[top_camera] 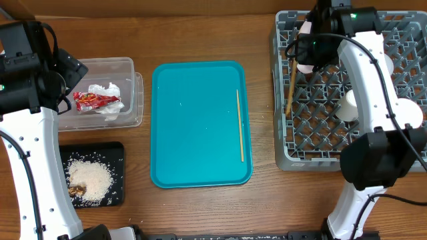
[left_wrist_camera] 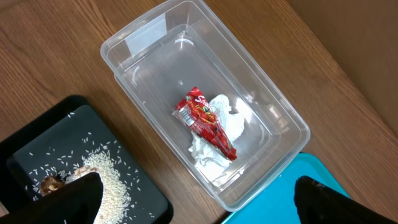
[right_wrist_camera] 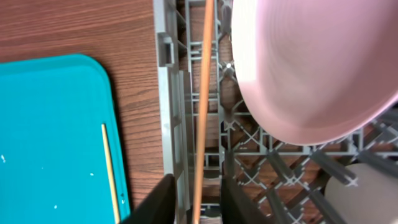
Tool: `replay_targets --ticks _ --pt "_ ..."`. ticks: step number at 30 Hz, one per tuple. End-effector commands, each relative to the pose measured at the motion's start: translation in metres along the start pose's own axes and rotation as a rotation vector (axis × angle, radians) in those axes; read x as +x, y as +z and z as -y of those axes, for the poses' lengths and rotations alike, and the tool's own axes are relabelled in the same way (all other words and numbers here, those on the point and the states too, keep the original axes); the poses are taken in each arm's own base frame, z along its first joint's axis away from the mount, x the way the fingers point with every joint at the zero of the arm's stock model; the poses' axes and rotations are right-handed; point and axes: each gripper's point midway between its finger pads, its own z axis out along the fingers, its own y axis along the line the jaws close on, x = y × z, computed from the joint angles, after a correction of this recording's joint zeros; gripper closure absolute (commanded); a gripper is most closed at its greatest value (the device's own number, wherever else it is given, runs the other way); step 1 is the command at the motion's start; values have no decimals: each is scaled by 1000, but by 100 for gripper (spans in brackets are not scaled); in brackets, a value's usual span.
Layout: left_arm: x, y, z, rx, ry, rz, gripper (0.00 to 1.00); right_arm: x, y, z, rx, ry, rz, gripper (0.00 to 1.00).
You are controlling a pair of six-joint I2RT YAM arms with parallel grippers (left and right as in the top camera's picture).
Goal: Sort waste into correct bins and load items into the dishwasher
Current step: 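Carry the chopstick with the right gripper into the dish rack, then release the chopstick in the rack and swing the right gripper back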
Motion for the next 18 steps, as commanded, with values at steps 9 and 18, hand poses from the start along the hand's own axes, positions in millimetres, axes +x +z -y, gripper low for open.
replay_targets --ticks 9,18 --pt "-2 -1 2 8 8 4 0 18 24 -15 -55 17 -110 68" --pt "-2 -1 2 8 8 4 0 54 16 -82 -176 -97 -204 64"
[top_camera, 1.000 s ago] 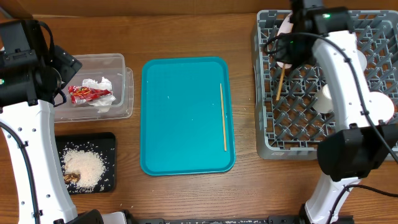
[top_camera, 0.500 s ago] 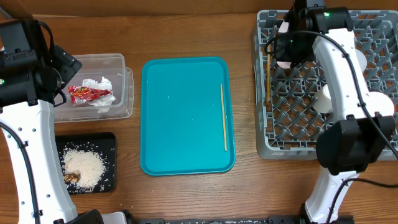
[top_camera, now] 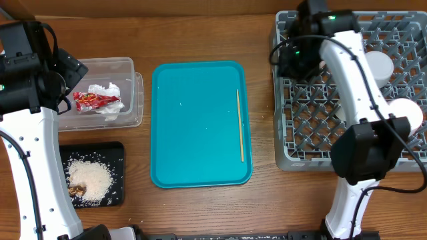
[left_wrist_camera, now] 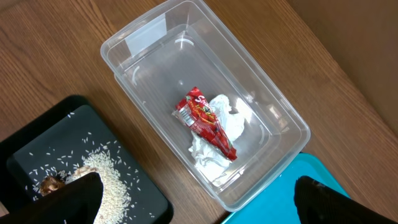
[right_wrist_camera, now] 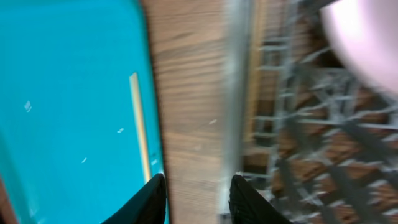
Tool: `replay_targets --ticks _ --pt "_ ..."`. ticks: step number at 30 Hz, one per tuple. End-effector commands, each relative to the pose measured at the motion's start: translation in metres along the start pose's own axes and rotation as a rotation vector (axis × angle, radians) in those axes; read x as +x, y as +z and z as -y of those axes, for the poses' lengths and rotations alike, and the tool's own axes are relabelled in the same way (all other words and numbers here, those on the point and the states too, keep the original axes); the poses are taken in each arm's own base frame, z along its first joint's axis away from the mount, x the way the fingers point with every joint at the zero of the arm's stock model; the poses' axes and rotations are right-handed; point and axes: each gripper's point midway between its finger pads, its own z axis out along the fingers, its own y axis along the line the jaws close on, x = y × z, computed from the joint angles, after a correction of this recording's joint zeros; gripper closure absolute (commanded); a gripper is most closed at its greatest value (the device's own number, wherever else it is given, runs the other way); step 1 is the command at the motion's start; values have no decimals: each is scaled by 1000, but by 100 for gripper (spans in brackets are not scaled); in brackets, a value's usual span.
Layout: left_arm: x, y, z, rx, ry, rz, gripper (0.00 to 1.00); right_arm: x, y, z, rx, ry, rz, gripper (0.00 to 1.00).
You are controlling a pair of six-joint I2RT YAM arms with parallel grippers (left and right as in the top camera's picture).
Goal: Sort waste into correct bins and load items into the dishwasher
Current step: 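Release the chopstick in the rack and swing the right gripper back, then lower the right gripper onto the second chopstick and grasp it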
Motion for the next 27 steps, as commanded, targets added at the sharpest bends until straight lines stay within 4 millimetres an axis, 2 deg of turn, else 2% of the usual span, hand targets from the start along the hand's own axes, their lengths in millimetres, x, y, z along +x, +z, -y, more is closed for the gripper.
replay_targets --ticks 1,4,6,8,13,16,23,27 --pt "-2 -1 2 8 8 4 0 16 0 -47 -67 -82 -25 63" --pt "-2 -1 2 8 8 4 0 26 6 -70 -45 -88 -31 63" --pt "-2 -1 2 8 8 4 0 26 10 -80 25 -64 2 49" --pt "-2 -1 2 8 8 4 0 26 15 -86 73 -56 28 39" --pt "-2 -1 2 8 8 4 0 35 34 -111 75 -100 15 35" --pt "-2 -1 2 8 8 4 0 39 51 -114 90 -107 -15 35" --pt "-2 -1 2 8 8 4 0 48 97 -104 133 -71 -119 36" --pt "-2 -1 2 8 8 4 0 55 116 -98 156 -67 -162 35"
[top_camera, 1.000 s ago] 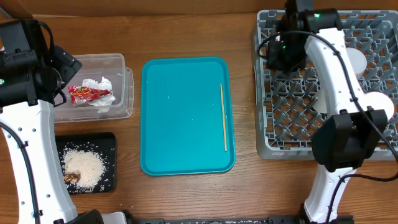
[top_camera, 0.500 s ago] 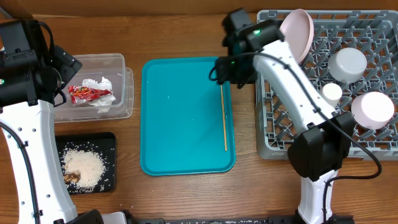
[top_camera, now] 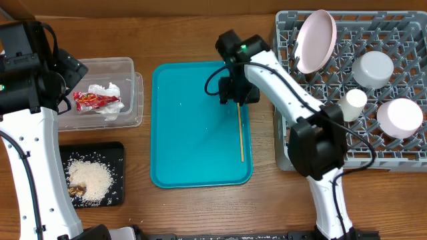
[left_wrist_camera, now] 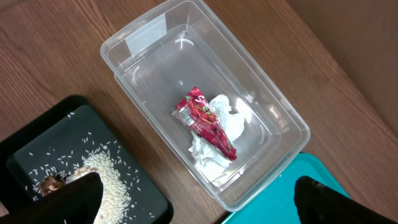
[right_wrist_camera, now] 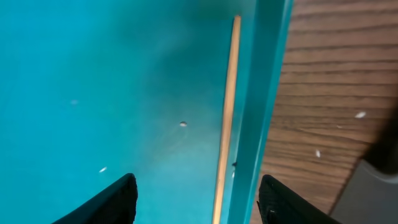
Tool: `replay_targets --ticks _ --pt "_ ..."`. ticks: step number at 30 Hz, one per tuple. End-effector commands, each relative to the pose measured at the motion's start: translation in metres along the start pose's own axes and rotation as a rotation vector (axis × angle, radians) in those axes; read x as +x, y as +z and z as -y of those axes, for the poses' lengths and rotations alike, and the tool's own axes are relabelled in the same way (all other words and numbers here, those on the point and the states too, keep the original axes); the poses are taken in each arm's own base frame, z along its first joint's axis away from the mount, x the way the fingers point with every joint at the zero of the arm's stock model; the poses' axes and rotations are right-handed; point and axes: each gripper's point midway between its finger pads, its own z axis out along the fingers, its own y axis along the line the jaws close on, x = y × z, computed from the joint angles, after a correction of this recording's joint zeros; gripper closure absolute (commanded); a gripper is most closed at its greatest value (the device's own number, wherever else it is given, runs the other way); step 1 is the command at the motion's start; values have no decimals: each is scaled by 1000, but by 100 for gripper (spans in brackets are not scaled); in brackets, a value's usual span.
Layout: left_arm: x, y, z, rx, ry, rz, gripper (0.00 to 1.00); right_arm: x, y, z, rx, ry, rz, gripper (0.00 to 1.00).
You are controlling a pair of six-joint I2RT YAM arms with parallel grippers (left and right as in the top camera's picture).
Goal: Sort waste into correct bins and load items into the dishwasher
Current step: 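Lower the right gripper onto the second chopstick and grasp it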
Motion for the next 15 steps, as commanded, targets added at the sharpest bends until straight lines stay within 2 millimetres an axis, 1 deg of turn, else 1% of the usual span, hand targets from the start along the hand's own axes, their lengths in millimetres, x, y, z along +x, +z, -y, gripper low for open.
replay_targets --ticks 1,5,6,10,15 --pt "-2 -1 2 8 8 4 0 3 18 4 20 13 -28 35" --pt "-2 -1 2 8 8 4 0 7 34 7 25 15 -40 35" --pt "-2 -1 2 8 8 4 0 10 41 8 24 15 -49 36" --pt "-2 -1 2 8 8 4 0 18 54 10 21 33 -74 37" --pt "-2 -1 2 8 8 4 0 27 69 4 27 12 -84 38"
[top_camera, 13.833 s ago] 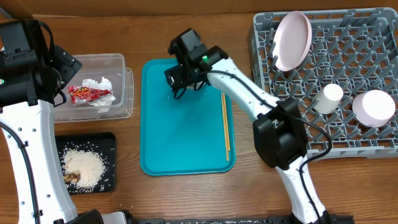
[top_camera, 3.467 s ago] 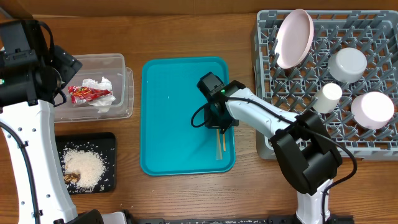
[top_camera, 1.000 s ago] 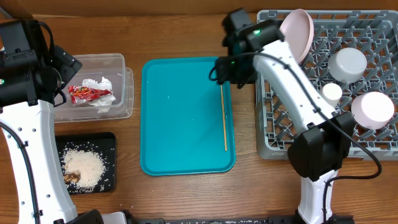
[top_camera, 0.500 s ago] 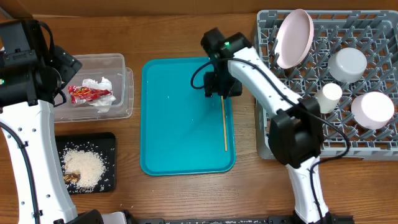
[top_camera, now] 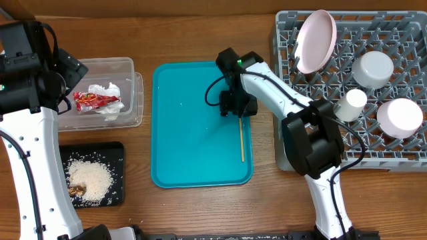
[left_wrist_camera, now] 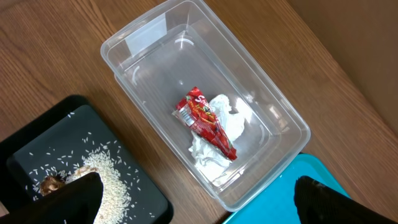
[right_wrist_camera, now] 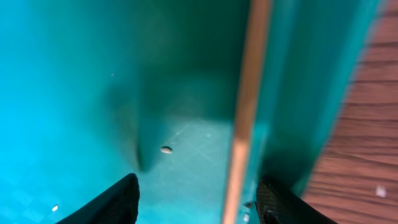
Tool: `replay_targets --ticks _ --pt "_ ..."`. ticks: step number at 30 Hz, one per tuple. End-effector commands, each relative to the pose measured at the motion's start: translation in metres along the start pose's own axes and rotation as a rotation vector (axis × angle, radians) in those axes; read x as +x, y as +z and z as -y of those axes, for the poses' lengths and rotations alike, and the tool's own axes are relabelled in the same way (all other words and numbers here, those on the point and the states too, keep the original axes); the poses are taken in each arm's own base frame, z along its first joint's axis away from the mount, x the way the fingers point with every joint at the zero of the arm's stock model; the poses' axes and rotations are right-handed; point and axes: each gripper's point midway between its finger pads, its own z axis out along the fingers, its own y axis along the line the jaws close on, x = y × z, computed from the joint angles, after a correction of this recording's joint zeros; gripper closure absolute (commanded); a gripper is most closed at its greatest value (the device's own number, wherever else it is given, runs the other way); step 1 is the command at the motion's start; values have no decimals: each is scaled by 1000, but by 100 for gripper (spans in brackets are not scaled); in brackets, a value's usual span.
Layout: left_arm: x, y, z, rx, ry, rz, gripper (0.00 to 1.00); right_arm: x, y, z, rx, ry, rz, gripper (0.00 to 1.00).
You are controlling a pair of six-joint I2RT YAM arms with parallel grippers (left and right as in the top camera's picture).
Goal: Sort waste into correct bins and load items into the dishwasher
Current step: 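Lower the right gripper onto the second chopstick and grasp it, then carry the second chopstick with the right gripper into the rack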
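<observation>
A thin wooden chopstick (top_camera: 241,137) lies along the right side of the teal tray (top_camera: 193,133). My right gripper (top_camera: 239,107) is low over the stick's upper end, open, with the chopstick (right_wrist_camera: 245,118) running between its fingers (right_wrist_camera: 118,202). The grey dish rack (top_camera: 353,127) on the right holds a pink plate (top_camera: 315,40), two white bowls and a white cup. My left gripper (left_wrist_camera: 193,199) hangs open high above the clear bin (left_wrist_camera: 205,106), which holds a red wrapper (left_wrist_camera: 205,123) and a crumpled tissue.
A black tray (top_camera: 92,175) with spilled rice and a brown scrap sits at the front left. The clear bin (top_camera: 103,93) stands left of the teal tray. A strip of bare wood separates the teal tray from the rack.
My right gripper has dropped closer to the teal tray and now straddles the chopstick's upper end. The left arm has not moved.
My right gripper was at the rack's left edge beside a chopstick standing in it. Then it was over the gap between rack and tray, then over the tray above the lying chopstick. Now it is low around that stick. The left gripper stayed over the clear bin.
</observation>
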Motion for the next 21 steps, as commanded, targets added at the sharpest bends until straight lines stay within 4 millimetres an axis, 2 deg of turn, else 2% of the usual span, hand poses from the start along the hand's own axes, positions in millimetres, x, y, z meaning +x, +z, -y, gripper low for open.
replay_targets --ticks 1,3,5,9,13,14,17,21 --pt "-2 -1 2 8 8 4 0 11 12 -1 24 -3 -20 38" --pt "-2 -1 2 8 8 4 0 14 17 -4 27 -9 -23 41" --pt "-2 -1 2 8 8 4 0 17 22 -6 33 -8 -22 48" --pt "-2 -1 2 8 8 4 0 20 27 -5 79 34 -2 74" --pt "-2 -1 2 8 8 4 0 23 28 -14 76 34 7 93" --pt "-2 -1 2 8 8 4 0 23 27 -16 72 34 3 96" --pt "-2 -1 2 8 8 4 0 25 17 -17 67 36 -12 96" --pt "-2 -1 2 8 8 4 0 14 -18 -13 63 57 -7 96"
